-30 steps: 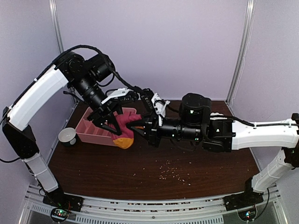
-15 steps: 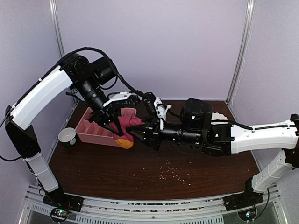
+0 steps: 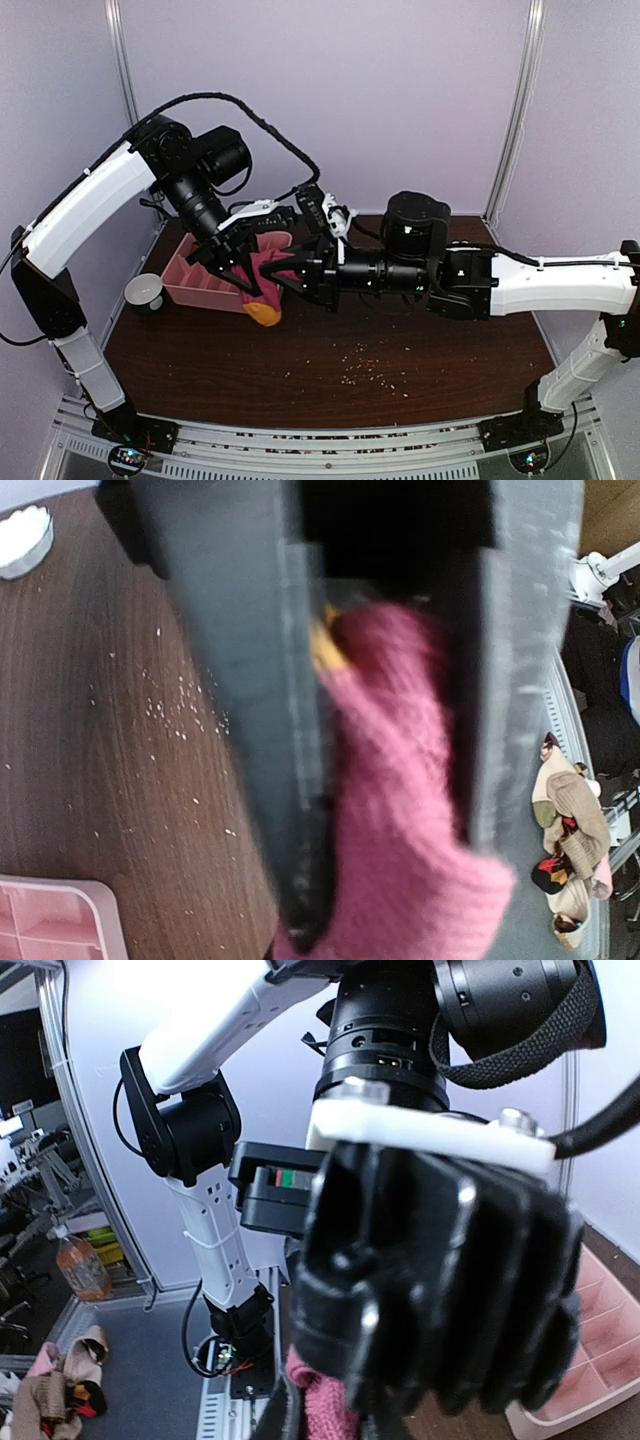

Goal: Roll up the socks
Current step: Roll the sock.

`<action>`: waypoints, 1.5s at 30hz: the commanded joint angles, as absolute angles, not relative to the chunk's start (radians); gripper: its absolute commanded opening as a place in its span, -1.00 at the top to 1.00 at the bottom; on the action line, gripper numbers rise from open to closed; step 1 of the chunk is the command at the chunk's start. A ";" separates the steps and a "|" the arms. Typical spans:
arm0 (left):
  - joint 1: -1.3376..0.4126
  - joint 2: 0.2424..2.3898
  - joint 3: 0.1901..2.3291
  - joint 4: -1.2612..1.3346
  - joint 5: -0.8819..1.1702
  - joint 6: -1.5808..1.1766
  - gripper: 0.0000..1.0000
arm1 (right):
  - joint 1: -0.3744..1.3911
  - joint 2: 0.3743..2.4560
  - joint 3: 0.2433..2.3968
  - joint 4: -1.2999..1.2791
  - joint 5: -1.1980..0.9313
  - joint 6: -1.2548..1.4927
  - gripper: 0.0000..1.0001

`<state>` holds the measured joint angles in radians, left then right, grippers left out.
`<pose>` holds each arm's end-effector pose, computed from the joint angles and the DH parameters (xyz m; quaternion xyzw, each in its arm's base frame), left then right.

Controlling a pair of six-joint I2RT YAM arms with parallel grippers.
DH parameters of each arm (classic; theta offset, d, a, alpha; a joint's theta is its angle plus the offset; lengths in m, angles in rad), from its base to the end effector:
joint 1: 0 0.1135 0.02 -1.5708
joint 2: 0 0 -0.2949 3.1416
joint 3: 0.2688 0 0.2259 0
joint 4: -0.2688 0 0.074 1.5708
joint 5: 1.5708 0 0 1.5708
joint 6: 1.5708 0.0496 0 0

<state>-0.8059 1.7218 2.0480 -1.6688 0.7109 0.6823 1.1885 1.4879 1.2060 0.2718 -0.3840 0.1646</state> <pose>0.1682 -0.2220 0.4230 0.6600 0.6584 -0.3517 0.0852 0.1101 0.3237 0.4032 -0.4588 0.5424 0.5381 0.4536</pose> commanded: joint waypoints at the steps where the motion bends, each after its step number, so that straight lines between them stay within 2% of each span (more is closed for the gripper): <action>1: -0.801 1.690 2.043 -1.657 0.739 0.688 1.00 | 1.183 1.535 1.273 0.251 -0.478 0.230 1.00; 4: -0.801 1.684 2.053 -1.656 0.721 0.696 1.00 | 1.184 1.531 1.259 0.258 -0.449 0.243 1.00; 5: -0.801 1.684 2.062 -1.655 0.701 0.701 0.78 | 1.186 1.521 1.240 0.280 -0.443 0.232 1.00; 7: -0.801 1.688 2.095 -1.644 0.637 0.697 0.21 | 1.186 1.498 1.203 0.310 -0.414 0.241 1.00; 8: -0.801 1.682 2.104 -1.621 0.590 0.685 0.06 | 1.183 1.495 1.199 0.305 -0.404 0.246 1.00; 11: -0.802 1.629 2.106 -1.498 0.455 0.668 -0.18 | 1.181 1.489 1.214 0.263 -0.293 0.284 1.00; 17: -0.848 1.482 1.965 -1.305 0.315 0.793 -0.16 | 1.170 1.454 1.144 0.468 -0.179 0.449 1.00; 23: -0.917 1.405 1.834 -1.161 0.192 0.852 -0.08 | 1.172 1.488 1.194 0.510 -0.162 0.567 1.00; 32: -0.947 1.341 1.712 -0.919 -0.026 0.889 0.06 | 1.169 1.504 1.175 0.657 -0.008 0.795 1.00; 37: -0.983 1.301 1.649 -0.848 -0.142 0.938 0.03 | 1.167 1.520 1.192 0.655 0.064 0.901 1.00; 40: -1.021 1.272 1.611 -0.797 -0.205 0.989 -0.09 | 1.165 1.535 1.196 0.654 0.091 0.952 1.00; 45: -1.072 1.275 1.599 -0.754 -0.299 1.012 -0.13 | 1.164 1.580 1.223 0.680 0.087 1.002 1.00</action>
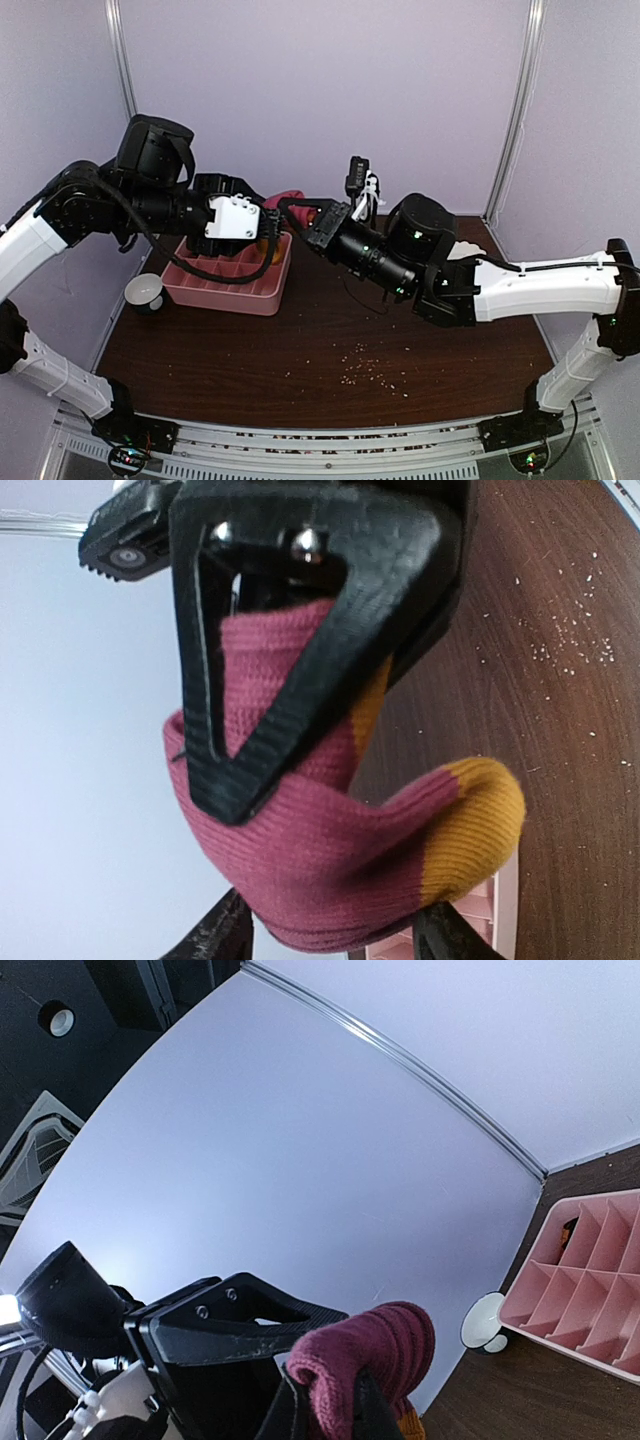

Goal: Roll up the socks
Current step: Roll the sock.

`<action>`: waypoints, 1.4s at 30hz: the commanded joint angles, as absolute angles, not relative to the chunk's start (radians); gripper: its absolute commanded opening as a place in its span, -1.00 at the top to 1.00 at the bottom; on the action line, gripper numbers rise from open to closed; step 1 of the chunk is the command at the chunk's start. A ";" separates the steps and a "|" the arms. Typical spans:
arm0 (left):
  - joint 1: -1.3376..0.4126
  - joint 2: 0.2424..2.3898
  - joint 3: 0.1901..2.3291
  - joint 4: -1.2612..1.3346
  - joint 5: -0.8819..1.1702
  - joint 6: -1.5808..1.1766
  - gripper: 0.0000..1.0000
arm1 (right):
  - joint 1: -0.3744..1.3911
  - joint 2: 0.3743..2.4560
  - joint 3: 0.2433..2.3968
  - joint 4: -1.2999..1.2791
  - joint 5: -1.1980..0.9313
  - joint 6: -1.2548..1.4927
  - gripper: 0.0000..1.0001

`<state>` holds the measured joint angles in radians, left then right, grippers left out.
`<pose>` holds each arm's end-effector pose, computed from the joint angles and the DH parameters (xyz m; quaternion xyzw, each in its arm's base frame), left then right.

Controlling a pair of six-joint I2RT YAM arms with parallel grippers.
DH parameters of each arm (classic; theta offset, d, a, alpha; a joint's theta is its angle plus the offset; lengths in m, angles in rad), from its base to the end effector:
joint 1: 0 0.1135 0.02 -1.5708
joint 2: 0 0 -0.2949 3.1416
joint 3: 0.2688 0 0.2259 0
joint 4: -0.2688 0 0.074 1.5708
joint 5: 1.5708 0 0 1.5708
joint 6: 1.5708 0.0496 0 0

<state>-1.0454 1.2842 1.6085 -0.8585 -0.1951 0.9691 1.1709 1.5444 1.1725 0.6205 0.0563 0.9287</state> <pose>0.1234 -0.1937 0.4602 0.7051 0.5026 0.0657 0.4959 0.1414 0.3274 0.4154 -0.0521 0.6119 0.6757 0.4077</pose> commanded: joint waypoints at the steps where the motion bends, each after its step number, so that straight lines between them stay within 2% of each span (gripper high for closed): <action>1: -1.075 1.277 1.596 -0.737 -0.316 1.012 -0.15 | 1.166 1.588 1.230 0.683 0.082 1.010 1.00; 8: -1.077 1.312 1.569 -0.665 -0.427 1.033 -0.15 | 1.165 1.617 1.226 0.747 0.055 1.081 1.00; 14: -1.077 1.316 1.520 -0.591 -0.477 1.089 -0.04 | 1.164 1.628 1.208 0.801 0.031 1.154 1.00; 18: -1.077 1.314 1.484 -0.498 -0.512 1.149 0.42 | 1.167 1.643 1.212 0.785 0.012 1.206 1.00; 21: -1.078 1.315 1.456 -0.422 -0.545 1.198 1.00 | 1.169 1.657 1.223 0.758 0.003 1.242 1.00; 24: -1.077 1.323 1.467 -0.445 -0.547 1.189 1.00 | 1.168 1.655 1.234 0.729 -0.005 1.220 1.00; 25: -1.077 1.327 1.485 -0.484 -0.533 1.157 1.00 | 1.168 1.646 1.236 0.705 -0.002 1.195 0.92; 28: -1.043 1.371 1.636 -0.765 -0.364 0.976 1.00 | 1.165 1.602 1.234 0.614 0.009 1.059 0.18; 29: -1.017 1.402 1.708 -0.888 -0.268 0.901 1.00 | 1.166 1.584 1.231 0.579 0.013 0.995 -0.29; 30: -0.985 1.438 1.794 -1.024 -0.148 0.835 1.00 | 1.166 1.559 1.224 0.546 0.030 0.926 -0.92; 31: -0.952 1.481 1.879 -1.152 -0.036 0.784 1.00 | 1.166 1.533 1.210 0.518 0.043 0.863 -1.00; 35: -0.849 1.628 2.096 -1.503 0.353 0.699 1.00 | 1.168 1.421 1.100 0.477 0.099 0.616 -0.99; 39: -0.816 1.681 2.138 -1.638 0.557 0.696 1.00 | 1.197 1.318 1.016 0.417 0.144 0.330 -0.99; 42: -0.808 1.686 2.133 -1.655 0.631 0.668 1.00 | 1.246 1.266 0.993 0.385 0.139 0.149 -0.99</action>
<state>-0.8165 1.6844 2.1078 -1.4876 0.3656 0.7399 1.1973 1.3174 1.0298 0.4587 0.1146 0.4763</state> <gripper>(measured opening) 0.099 0.995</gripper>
